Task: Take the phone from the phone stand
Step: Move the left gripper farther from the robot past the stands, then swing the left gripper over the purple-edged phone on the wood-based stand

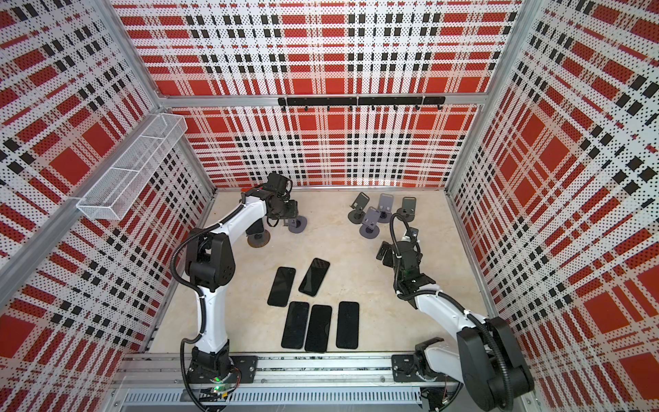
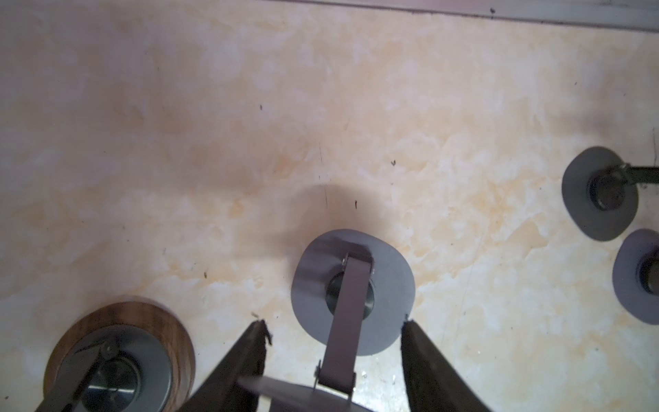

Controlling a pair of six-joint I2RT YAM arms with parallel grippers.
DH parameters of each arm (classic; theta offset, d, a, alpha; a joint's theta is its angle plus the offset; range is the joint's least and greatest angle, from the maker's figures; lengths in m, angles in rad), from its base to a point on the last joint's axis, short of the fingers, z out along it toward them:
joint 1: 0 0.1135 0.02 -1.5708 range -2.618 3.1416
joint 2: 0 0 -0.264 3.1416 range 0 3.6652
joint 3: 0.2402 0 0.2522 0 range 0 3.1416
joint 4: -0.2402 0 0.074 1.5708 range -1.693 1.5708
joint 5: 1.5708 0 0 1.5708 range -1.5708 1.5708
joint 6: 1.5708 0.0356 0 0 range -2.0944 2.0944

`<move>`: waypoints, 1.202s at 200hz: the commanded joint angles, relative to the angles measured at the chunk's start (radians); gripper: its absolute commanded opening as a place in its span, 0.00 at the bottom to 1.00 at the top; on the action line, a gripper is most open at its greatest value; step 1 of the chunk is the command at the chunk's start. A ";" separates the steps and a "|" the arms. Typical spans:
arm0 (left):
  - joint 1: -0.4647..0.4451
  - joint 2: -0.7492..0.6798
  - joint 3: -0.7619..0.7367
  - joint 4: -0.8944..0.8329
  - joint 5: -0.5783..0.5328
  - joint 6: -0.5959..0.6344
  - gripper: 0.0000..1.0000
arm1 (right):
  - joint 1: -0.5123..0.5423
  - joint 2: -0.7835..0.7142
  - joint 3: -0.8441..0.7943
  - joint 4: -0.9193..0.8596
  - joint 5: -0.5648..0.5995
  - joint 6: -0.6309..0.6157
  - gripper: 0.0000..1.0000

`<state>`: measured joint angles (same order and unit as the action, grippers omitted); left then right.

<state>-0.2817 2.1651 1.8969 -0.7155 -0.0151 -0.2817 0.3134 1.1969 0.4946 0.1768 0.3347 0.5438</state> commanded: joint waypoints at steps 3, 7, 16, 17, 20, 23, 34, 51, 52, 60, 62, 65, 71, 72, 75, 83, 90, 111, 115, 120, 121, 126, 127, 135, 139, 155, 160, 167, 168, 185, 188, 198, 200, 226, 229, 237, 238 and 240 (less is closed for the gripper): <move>0.006 0.035 0.042 0.024 -0.017 -0.048 0.59 | -0.006 0.006 0.033 0.003 0.004 0.002 1.00; 0.006 0.038 0.043 0.022 -0.012 -0.050 0.59 | -0.007 0.007 0.033 0.002 0.003 0.002 1.00; 0.006 0.043 0.045 0.019 -0.008 -0.051 0.60 | -0.007 0.006 0.035 0.000 0.004 0.002 1.00; 0.006 0.044 0.047 0.019 -0.008 -0.052 0.60 | -0.007 0.006 0.034 -0.001 0.004 0.002 1.00; 0.006 0.045 0.048 0.017 -0.007 -0.053 0.60 | -0.006 0.006 0.035 -0.002 0.006 0.002 1.00; 0.006 0.045 0.049 0.017 -0.008 -0.052 0.60 | -0.006 0.006 0.035 -0.002 0.007 0.002 1.00; 0.005 0.053 0.058 0.009 -0.012 -0.049 0.62 | -0.006 0.002 0.035 -0.004 0.009 0.002 1.00; 0.006 0.078 0.103 -0.041 -0.029 -0.039 0.63 | -0.006 -0.002 0.032 -0.001 0.010 0.002 1.00; 0.006 0.080 0.108 -0.045 -0.030 -0.037 0.63 | -0.006 -0.002 0.031 0.000 0.010 0.002 1.00; 0.006 0.094 0.131 -0.088 -0.038 -0.029 0.62 | -0.006 -0.002 0.029 0.003 0.008 0.002 1.00; 0.005 0.097 0.137 -0.096 -0.042 -0.027 0.62 | -0.005 -0.001 0.027 0.004 0.008 0.002 1.00; 0.003 0.101 0.148 -0.110 -0.047 -0.023 0.63 | -0.006 0.000 0.027 0.005 0.005 0.002 1.00; 0.003 0.105 0.158 -0.131 -0.063 -0.018 0.63 | -0.007 0.002 0.028 0.004 0.004 0.002 1.00; 0.003 0.105 0.158 -0.134 -0.068 -0.017 0.63 | -0.007 0.003 0.028 0.004 0.004 0.002 1.00; 0.003 0.104 0.160 -0.140 -0.079 -0.015 0.63 | -0.006 0.004 0.029 0.003 0.003 0.002 1.00; 0.003 0.099 0.156 -0.149 -0.107 -0.011 0.63 | -0.007 0.007 0.032 0.001 0.003 0.002 1.00; 0.003 0.092 0.147 -0.151 -0.125 -0.010 0.63 | -0.007 0.009 0.033 -0.001 0.003 0.002 1.00; 0.003 0.081 0.133 -0.150 -0.163 -0.011 0.64 | -0.006 0.012 0.032 0.003 0.004 0.002 1.00; 0.003 0.081 0.135 -0.150 -0.172 -0.013 0.64 | -0.005 0.012 0.030 0.004 0.004 0.002 1.00; 0.003 0.082 0.135 -0.150 -0.181 -0.017 0.64 | -0.005 0.012 0.032 0.003 0.004 0.002 1.00; 0.003 0.083 0.135 -0.150 -0.185 -0.018 0.64 | -0.006 0.012 0.032 0.003 0.004 0.002 1.00; 0.003 0.083 0.137 -0.147 -0.194 -0.025 0.64 | -0.007 0.013 0.032 0.003 0.003 0.002 1.00; 0.003 0.083 0.137 -0.145 -0.195 -0.027 0.64 | -0.007 0.013 0.032 0.004 0.003 0.002 1.00; 0.003 0.082 0.140 -0.135 -0.208 -0.042 0.65 | -0.005 0.014 0.032 0.002 0.007 0.002 1.00; 0.005 0.081 0.139 -0.126 -0.209 -0.046 0.65 | -0.006 0.013 0.032 0.001 0.007 0.002 1.00; 0.006 0.087 0.153 -0.101 -0.183 -0.053 0.67 | -0.006 0.013 0.030 0.003 0.013 0.002 1.00; 0.006 0.093 0.160 -0.100 -0.184 -0.054 0.67 | -0.005 0.013 0.030 0.003 0.012 0.002 1.00; 0.006 0.101 0.174 -0.099 -0.184 -0.059 0.67 | -0.006 0.014 0.032 0.002 0.013 0.002 1.00; 0.006 0.103 0.176 -0.099 -0.186 -0.059 0.67 | -0.006 0.014 0.032 0.002 0.013 0.002 1.00; 0.009 0.120 0.197 -0.098 -0.181 -0.063 0.65 | -0.006 0.013 0.032 0.002 0.015 0.002 1.00; 0.009 0.122 0.199 -0.098 -0.178 -0.063 0.65 | -0.006 0.013 0.032 0.001 0.014 0.002 1.00; 0.010 0.127 0.202 -0.097 -0.172 -0.070 0.64 | -0.006 0.013 0.033 0.001 0.013 0.002 1.00; 0.010 0.127 0.201 -0.095 -0.171 -0.070 0.63 | -0.006 0.013 0.033 0.000 0.013 0.002 1.00; 0.010 0.124 0.196 -0.082 -0.160 -0.080 0.61 | -0.006 0.014 0.033 0.000 0.015 0.002 1.00; 0.010 0.124 0.196 -0.081 -0.160 -0.081 0.61 | -0.007 0.013 0.033 0.001 0.015 0.002 1.00; 0.012 0.122 0.197 -0.079 -0.159 -0.083 0.61 | -0.006 0.013 0.033 -0.002 0.013 0.002 1.00; 0.012 0.121 0.197 -0.079 -0.158 -0.083 0.61 | -0.007 0.013 0.033 -0.002 0.013 0.002 1.00; 0.012 0.121 0.197 -0.079 -0.160 -0.082 0.61 | -0.006 0.014 0.033 -0.002 0.013 0.002 1.00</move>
<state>-0.2806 2.2723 2.0766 -0.8154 -0.1852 -0.3489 0.3134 1.2026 0.4992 0.1749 0.3355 0.5438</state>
